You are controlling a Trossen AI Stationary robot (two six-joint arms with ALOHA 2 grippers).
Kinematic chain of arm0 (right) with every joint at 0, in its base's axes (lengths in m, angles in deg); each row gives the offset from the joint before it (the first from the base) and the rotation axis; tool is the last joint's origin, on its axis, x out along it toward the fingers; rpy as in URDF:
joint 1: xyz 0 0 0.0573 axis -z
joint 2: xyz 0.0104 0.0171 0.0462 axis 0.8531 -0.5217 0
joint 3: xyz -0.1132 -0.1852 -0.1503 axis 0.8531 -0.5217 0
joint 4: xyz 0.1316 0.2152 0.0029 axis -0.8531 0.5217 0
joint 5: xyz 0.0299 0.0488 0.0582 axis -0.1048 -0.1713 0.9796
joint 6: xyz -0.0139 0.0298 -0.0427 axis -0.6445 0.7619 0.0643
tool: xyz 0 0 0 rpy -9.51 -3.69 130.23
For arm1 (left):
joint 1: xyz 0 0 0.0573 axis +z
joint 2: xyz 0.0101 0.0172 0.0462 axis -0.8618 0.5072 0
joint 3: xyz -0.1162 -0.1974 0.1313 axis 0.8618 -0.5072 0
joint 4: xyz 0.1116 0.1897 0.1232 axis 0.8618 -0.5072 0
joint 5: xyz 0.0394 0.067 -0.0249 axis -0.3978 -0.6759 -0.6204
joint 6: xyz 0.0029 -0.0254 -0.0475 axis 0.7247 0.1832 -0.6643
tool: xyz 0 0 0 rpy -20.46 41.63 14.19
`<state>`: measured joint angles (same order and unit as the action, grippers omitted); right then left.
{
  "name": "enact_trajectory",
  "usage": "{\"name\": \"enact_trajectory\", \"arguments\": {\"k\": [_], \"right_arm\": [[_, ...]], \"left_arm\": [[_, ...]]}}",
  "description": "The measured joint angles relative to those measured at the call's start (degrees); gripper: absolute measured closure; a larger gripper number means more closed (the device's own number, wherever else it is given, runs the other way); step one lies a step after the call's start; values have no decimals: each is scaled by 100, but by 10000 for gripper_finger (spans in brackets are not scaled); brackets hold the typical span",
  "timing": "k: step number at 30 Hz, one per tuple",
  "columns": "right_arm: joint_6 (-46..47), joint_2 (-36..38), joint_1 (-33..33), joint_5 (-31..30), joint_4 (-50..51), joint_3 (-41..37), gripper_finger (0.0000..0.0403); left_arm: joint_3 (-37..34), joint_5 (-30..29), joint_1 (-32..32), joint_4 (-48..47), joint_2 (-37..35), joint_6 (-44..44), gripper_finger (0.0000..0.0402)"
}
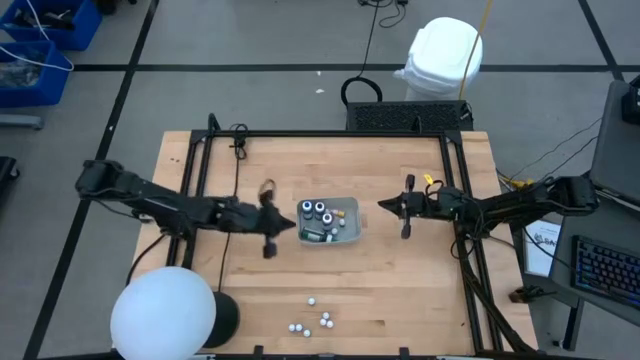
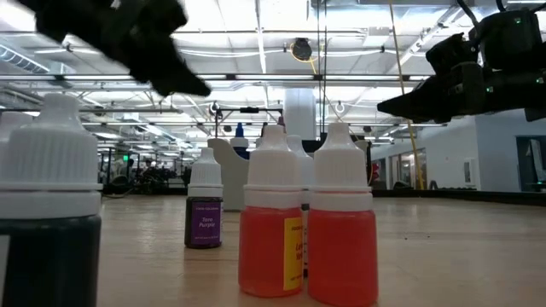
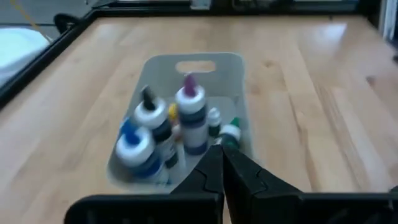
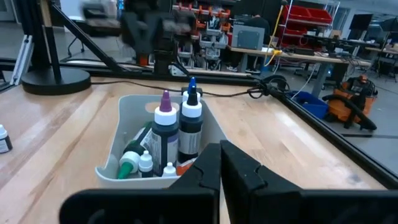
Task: Pick & Place food coloring
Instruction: Put the small purple food coloring bottle into the gray bin
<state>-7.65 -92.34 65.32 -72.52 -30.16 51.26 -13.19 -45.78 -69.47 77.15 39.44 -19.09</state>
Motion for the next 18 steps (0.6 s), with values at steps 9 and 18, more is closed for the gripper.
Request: {"name": "enact_trajectory", "arguments": {"k": [9, 18], "right_arm": [[33, 0, 0, 0, 167, -9, 403], [33, 0, 0, 0, 249, -9, 403]], "left_arm": [[3142, -629, -803, -3012, 2003, -693, 397], [5788, -268, -1264, -5478, 4026, -681, 377]]}}
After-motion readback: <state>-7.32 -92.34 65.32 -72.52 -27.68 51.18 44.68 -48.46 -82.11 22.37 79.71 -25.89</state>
